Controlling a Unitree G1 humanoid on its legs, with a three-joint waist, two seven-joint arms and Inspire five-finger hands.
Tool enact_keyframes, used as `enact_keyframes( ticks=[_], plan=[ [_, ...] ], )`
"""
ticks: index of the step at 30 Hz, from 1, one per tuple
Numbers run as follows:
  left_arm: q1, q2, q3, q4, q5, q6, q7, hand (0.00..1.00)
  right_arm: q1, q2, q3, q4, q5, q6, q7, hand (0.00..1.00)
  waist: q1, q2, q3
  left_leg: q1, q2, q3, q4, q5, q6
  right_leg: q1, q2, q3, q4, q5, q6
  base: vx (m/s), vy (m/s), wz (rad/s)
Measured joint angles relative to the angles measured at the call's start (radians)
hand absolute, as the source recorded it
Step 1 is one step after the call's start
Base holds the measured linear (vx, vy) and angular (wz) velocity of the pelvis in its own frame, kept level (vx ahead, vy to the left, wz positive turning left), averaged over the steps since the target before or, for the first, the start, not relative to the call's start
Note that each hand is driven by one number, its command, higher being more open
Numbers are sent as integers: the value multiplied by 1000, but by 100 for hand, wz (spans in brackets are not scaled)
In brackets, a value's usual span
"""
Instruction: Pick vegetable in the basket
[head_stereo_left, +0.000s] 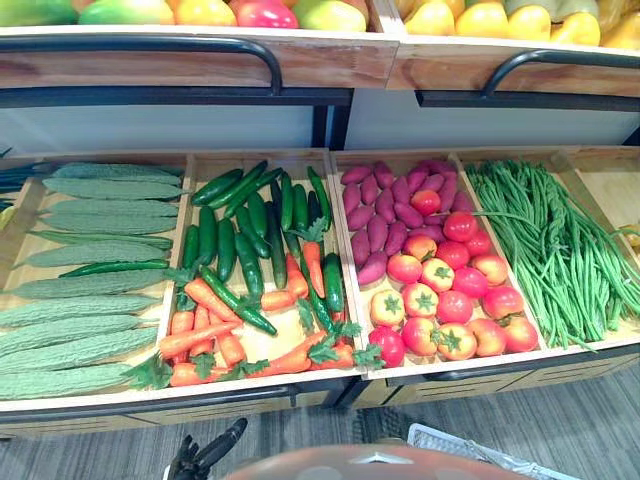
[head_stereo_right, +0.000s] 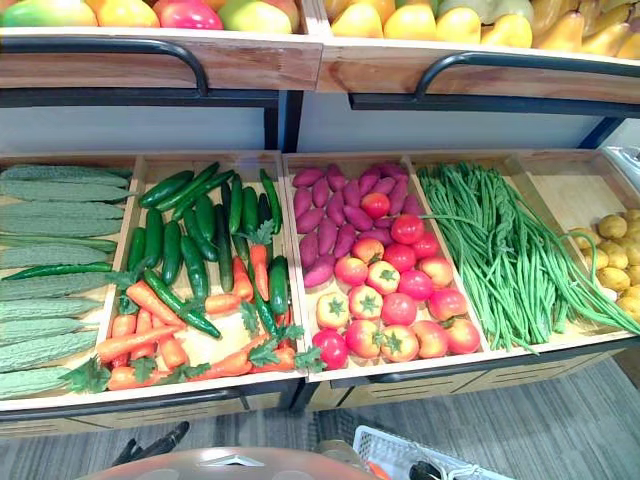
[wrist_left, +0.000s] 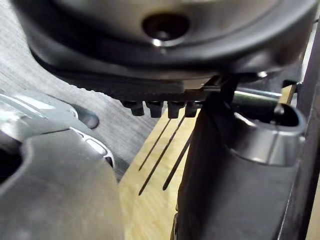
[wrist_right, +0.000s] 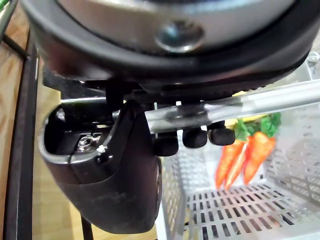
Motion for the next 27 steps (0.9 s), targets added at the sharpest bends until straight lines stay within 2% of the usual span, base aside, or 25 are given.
enact_keyframes(
  ticks=[2, 4, 6, 8, 9, 11, 12, 13, 15, 17, 18, 19, 20, 21, 22, 23, 24, 25, 26, 27],
  plan=[
    [10, -10, -9, -10, 2, 1, 5, 100, -3, -1, 5, -9, 0, -7, 1, 0, 3, 13, 18, -27, 55, 31, 134, -76, -14, -1, 39, 35, 12, 4, 0, -139, -1, -67],
    [28, -18, -37, -38, 3, 3, 10, 100, 10, 8, 13, -22, 0, -8, 2, 0, 5, 32, 33, -48, 136, 57, 304, -166, -22, -1, 98, 70, 52, -2, -4, -145, 34, -56],
    [31, -19, -50, -74, 3, 5, 15, 100, 39, 30, 26, -28, 1, -7, 5, 0, 4, 31, 47, -48, 171, 67, 385, -207, -19, -5, 119, 85, 106, -19, -3, -112, 29, -30],
    [35, -20, -55, -126, 3, 5, 22, 100, 73, 65, 42, -28, 2, 3, 18, 0, 4, 10, 61, -47, 186, 74, 462, -247, -13, -18, 124, 101, 177, -46, 7, -165, 44, -20],
    [35, -20, -58, -136, 3, 6, 24, 100, 80, 73, 48, -28, 3, 4, 21, 0, 3, 9, 64, -48, 191, 80, 483, -258, -10, -23, 126, 107, 189, -48, 10, -187, 83, -38],
    [36, -20, -71, -157, 2, 10, 27, 100, 98, 87, 53, -27, 12, 6, 30, 0, -4, 11, 69, -49, 209, 125, 536, -288, -1, -49, 132, 134, 203, -35, 29, -201, 112, -64],
    [36, -20, -74, -166, 0, 13, 30, 100, 99, 87, 53, -27, 24, 10, 32, 0, -6, 12, 70, -49, 215, 154, 546, -297, 0, -69, 122, 127, 201, -20, 25, -220, 133, -99],
    [36, -20, -75, -187, -2, 26, 37, 100, 93, 89, 53, -27, 24, 16, 34, 0, -6, 12, 71, -50, 223, 195, 556, -309, 2, -104, 87, 69, 194, 3, 12, -215, 136, -101],
    [35, -15, -75, -193, -9, 32, 47, 100, 98, 92, 48, -26, 31, 35, 33, 0, -16, 21, 71, -64, 230, 226, 556, -310, 5, -136, -8, -115, 207, 9, -8, -141, 108, -68],
    [33, -4, -77, -196, -41, 32, 49, 100, 96, 102, 24, -19, 62, 79, 34, 0, -10, 18, 78, -68, 236, 283, 551, -294, 28, -172, -139, -358, 407, -26, -65, -1, -13, -54],
    [33, -2, -77, -196, -43, 32, 52, 100, 93, 104, 16, -19, 62, 81, 33, 0, -8, 16, 78, -67, 234, 297, 551, -291, 26, -170, -163, -399, 469, -35, -79, 30, -108, -62],
    [34, 0, -75, -195, -53, 33, 62, 100, 80, 105, 9, -19, 60, 83, 32, 0, -5, 7, 77, -65, 224, 323, 555, -287, 23, -169, -207, -460, 523, -83, -99, 18, -125, -87],
    [22, 11, -74, -168, -72, 36, 64, 100, 25, 82, -8, 2, 57, 86, 10, 0, -18, -5, 82, -84, 196, 346, 549, -279, 34, -195, -220, -547, 478, -85, -106, -8, -123, -96],
    [2, 19, -75, -137, -73, 37, 58, 100, -8, 61, -8, 34, 56, 89, 1, 0, -18, 2, 81, -103, 165, 334, 504, -284, 53, -193, -185, -522, 382, -69, -94, -94, -90, -145],
    [-32, 17, -67, -92, -73, 41, 35, 100, -84, 9, -15, 108, 22, 118, -21, 0, 20, 34, 78, -116, 104, 311, 358, -255, 101, -196, -124, -522, 262, 11, -118, -31, -11, -128],
    [-34, 15, -56, -106, -75, 33, 29, 100, -96, -4, -13, 117, 19, 119, -24, 0, 20, 28, 77, -111, 69, 317, 301, -189, 137, -207, -177, -594, 383, -17, -162, 22, -11, -139],
    [-43, 10, -23, -103, -84, 29, 37, 100, -100, -13, -4, 119, 18, 110, -18, 0, 7, -11, 77, -100, 44, 361, 264, -132, 93, -160, -221, -681, 450, -57, -123, 92, -10, -110],
    [-46, 22, 2, -95, -90, 29, 46, 100, -113, -29, 58, 123, 0, 111, -16, 0, 18, -35, 89, -100, 51, 407, 281, -133, 90, -136, -207, -743, 357, -79, -112, 30, -47, -102],
    [-48, 22, 12, -88, -95, 29, 46, 100, -123, -33, 83, 124, -2, 114, -16, 0, 18, -35, 90, -101, 60, 423, 294, -133, 92, -124, -182, -755, 307, -80, -115, 0, -65, -101],
    [-50, 20, 14, -71, -113, 29, 46, 100, -128, -34, 125, 124, -3, 118, -14, 0, 14, -26, 89, -96, 84, 442, 293, -123, 108, -95, -133, -757, 214, -68, -118, 11, -56, -63]
  ],
)
